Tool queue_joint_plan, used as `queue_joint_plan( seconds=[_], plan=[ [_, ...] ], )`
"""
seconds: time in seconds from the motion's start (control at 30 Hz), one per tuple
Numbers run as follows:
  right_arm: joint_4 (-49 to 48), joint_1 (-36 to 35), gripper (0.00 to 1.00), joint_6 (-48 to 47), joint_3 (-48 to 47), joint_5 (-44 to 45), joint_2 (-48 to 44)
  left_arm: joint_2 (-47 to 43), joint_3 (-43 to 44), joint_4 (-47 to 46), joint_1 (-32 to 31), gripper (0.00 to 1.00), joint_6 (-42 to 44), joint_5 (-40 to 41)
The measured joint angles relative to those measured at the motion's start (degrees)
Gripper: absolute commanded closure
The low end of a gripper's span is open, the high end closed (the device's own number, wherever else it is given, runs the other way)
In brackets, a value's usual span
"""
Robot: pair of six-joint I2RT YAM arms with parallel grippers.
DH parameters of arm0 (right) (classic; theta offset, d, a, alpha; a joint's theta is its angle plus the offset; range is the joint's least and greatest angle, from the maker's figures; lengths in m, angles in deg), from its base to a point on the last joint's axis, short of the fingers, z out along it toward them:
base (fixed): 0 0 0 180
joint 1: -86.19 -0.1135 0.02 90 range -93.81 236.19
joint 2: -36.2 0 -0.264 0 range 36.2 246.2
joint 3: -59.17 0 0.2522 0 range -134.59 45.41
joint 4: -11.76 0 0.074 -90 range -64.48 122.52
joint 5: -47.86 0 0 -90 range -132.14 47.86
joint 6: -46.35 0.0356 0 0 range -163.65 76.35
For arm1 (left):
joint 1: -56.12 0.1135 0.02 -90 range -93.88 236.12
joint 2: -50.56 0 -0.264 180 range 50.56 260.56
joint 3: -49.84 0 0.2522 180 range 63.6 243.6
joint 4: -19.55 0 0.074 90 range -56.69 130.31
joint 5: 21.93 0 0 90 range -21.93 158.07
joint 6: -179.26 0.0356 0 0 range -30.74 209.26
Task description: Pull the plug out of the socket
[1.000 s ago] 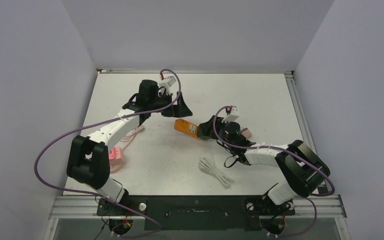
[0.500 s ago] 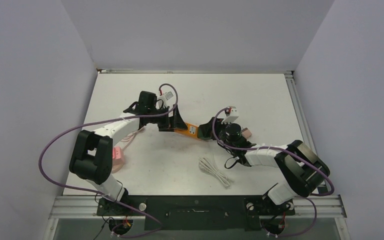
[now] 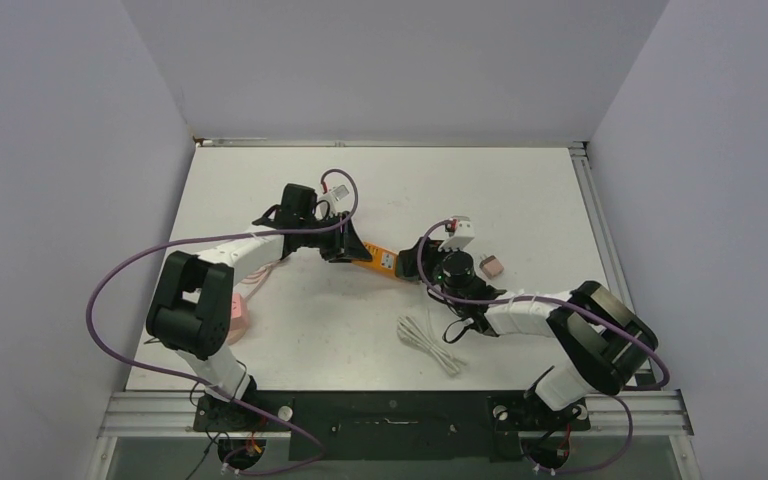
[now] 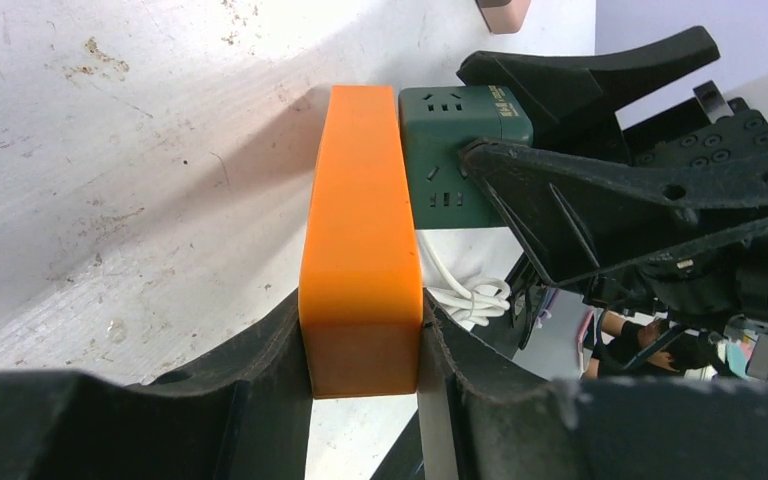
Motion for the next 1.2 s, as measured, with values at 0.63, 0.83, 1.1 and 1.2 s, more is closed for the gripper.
queue_joint_plan(
  seconds=[0.63, 0.83, 1.1, 1.2],
  plan=[
    [0.9, 0.3, 0.95, 4.7, -0.2, 2.2, 1.0, 0.2, 0.2, 0.7, -0.5, 1.00, 0.9, 2.5],
    [-2.1, 2.9, 0.95, 6.8, 1.4, -2.8, 1.3, 0.2, 0.8, 1.4, -0.8, 1.00, 0.9, 3.1],
    [-0.6, -1.2, 0.95, 5.7, 0.9, 4.1, 1.0, 0.2, 0.8, 1.7, -0.8, 1.00, 0.9, 3.4],
    [1.3, -3.9, 0.95, 5.0, 0.5, 9.0, 0.1, 0.2, 0.8, 1.9, -0.8, 1.00, 1.5, 3.3]
  ],
)
